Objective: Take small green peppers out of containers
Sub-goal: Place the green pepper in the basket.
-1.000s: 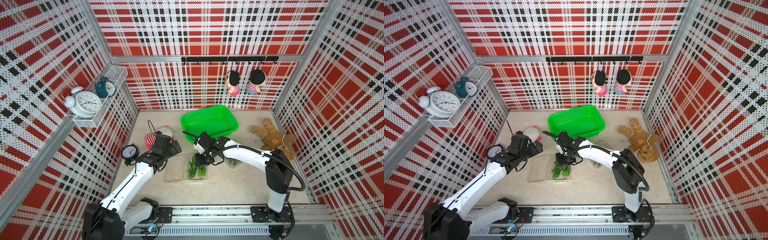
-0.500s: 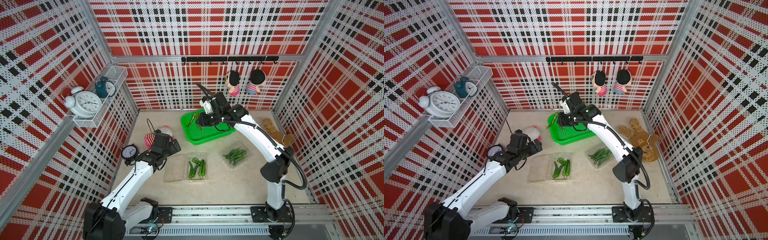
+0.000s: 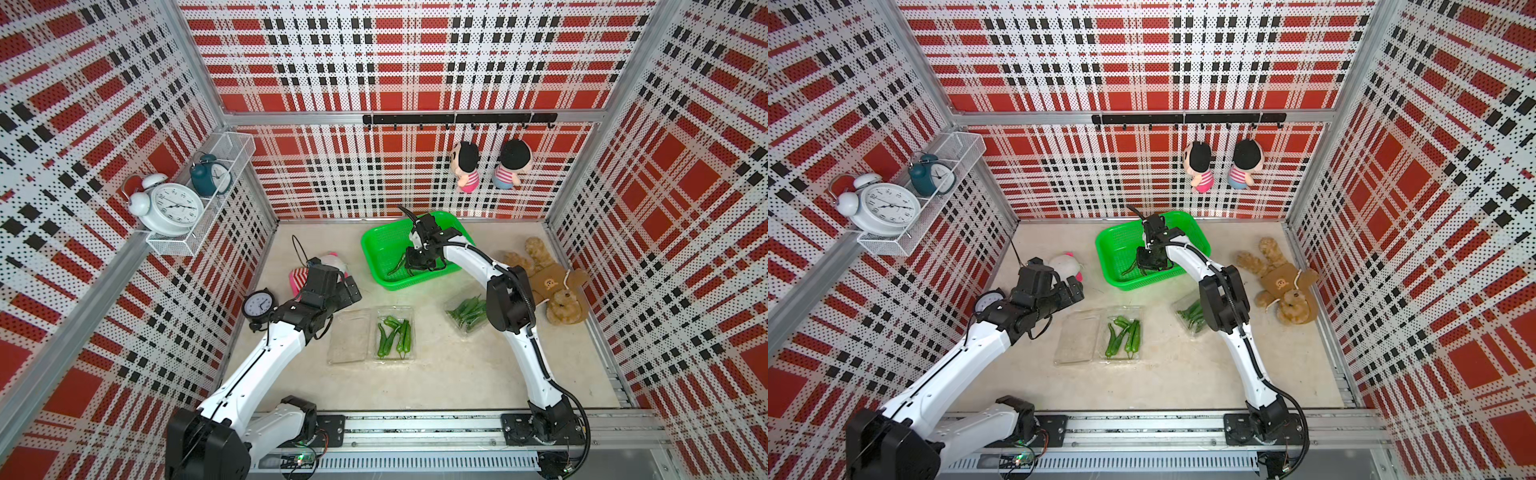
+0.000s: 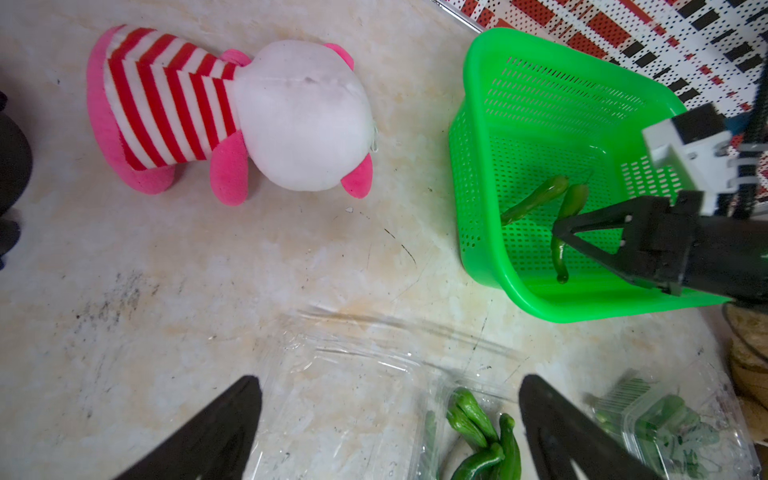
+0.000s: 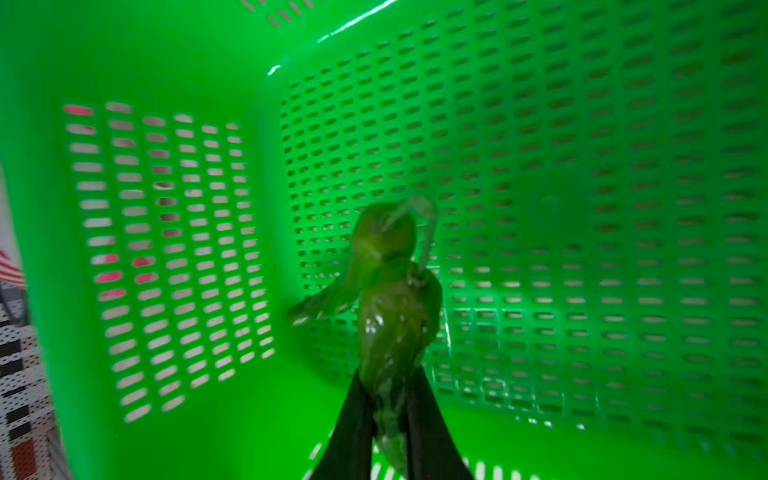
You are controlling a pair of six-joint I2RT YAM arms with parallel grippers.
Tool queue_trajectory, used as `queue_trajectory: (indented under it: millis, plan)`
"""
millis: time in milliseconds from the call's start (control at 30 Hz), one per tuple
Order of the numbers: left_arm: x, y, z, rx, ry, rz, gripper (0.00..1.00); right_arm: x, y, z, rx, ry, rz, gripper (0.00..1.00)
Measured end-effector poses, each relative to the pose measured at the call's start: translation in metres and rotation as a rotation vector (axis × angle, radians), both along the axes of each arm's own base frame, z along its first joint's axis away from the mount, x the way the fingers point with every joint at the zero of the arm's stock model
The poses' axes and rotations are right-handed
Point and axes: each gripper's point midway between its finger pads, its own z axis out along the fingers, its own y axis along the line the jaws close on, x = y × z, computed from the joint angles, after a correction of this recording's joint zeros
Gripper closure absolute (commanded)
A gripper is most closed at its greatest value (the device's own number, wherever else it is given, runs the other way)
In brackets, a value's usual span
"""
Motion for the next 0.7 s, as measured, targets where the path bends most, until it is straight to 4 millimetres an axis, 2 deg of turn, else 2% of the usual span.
queue_trajectory:
  millis: [67,100,167,233,400,500,633,700]
  plan:
    - [-0.001,0.000,0.000,-0.005,0.001,0.000,0.00,0.004,0.000,-0.004,-0.002,-0.015,-0.006,0.91]
    - [-0.001,-0.001,0.000,-0.007,0.004,0.000,0.00,0.005,0.001,-0.004,-0.001,-0.024,-0.008,0.87]
    - [-0.002,-0.001,-0.001,-0.009,0.008,0.000,0.00,0.009,0.002,-0.003,0.003,-0.041,-0.011,0.74]
    - [-0.003,-0.001,-0.001,-0.009,0.011,0.000,0.01,0.012,0.002,-0.001,0.006,-0.056,-0.013,0.55]
    - [-0.001,-0.001,0.001,-0.008,0.012,0.000,0.02,0.016,0.000,0.008,-0.006,-0.083,-0.017,0.39]
    - [0.005,-0.003,0.009,-0.008,0.000,-0.004,0.02,0.009,-0.005,0.037,-0.011,-0.105,-0.018,0.34]
    - [0.013,-0.006,0.016,-0.001,-0.013,-0.013,0.02,-0.018,-0.014,0.119,0.023,-0.196,-0.008,0.33]
    - [0.016,-0.007,0.018,0.002,-0.016,-0.017,0.02,-0.047,-0.015,0.168,0.052,-0.261,0.010,0.33]
